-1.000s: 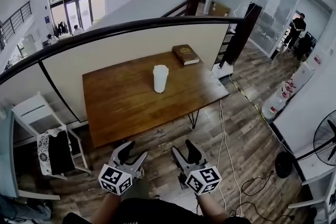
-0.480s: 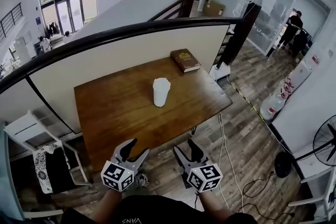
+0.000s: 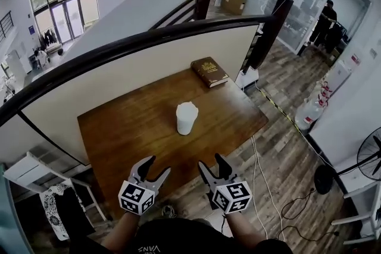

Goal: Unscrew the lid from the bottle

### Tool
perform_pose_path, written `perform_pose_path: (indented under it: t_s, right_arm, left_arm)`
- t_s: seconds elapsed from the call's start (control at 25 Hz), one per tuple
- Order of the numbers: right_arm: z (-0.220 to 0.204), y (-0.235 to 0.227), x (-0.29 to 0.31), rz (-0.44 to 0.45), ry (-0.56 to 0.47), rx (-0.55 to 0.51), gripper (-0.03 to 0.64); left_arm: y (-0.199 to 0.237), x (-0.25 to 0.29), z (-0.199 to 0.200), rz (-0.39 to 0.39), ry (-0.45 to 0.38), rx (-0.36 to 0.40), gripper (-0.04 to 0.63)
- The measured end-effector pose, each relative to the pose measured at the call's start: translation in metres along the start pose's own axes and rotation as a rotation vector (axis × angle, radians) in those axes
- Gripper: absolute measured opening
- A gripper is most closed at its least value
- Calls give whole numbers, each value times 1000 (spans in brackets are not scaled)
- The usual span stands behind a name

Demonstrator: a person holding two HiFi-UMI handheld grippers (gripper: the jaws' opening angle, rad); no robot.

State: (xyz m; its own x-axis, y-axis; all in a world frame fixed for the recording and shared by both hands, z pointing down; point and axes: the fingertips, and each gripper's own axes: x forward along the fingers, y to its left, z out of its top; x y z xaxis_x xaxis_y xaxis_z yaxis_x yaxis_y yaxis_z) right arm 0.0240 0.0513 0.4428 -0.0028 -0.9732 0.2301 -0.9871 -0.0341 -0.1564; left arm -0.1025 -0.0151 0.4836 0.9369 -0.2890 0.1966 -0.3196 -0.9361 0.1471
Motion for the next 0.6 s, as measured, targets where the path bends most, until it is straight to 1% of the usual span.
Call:
perform_pose_path:
  t_s: [0.2,0.32,0.6]
  right_arm:
    - [0,-11,25,-17,8,-3,238]
    - [2,-22,42,-13,7,-1,238]
    - [6,-55,87,48,31,-16,238]
  left_arm:
    - [21,25,-4,-1,13,0,248]
    - [32,45,-10,6,30,6,253]
    - [50,100,-20,61,49,10,264]
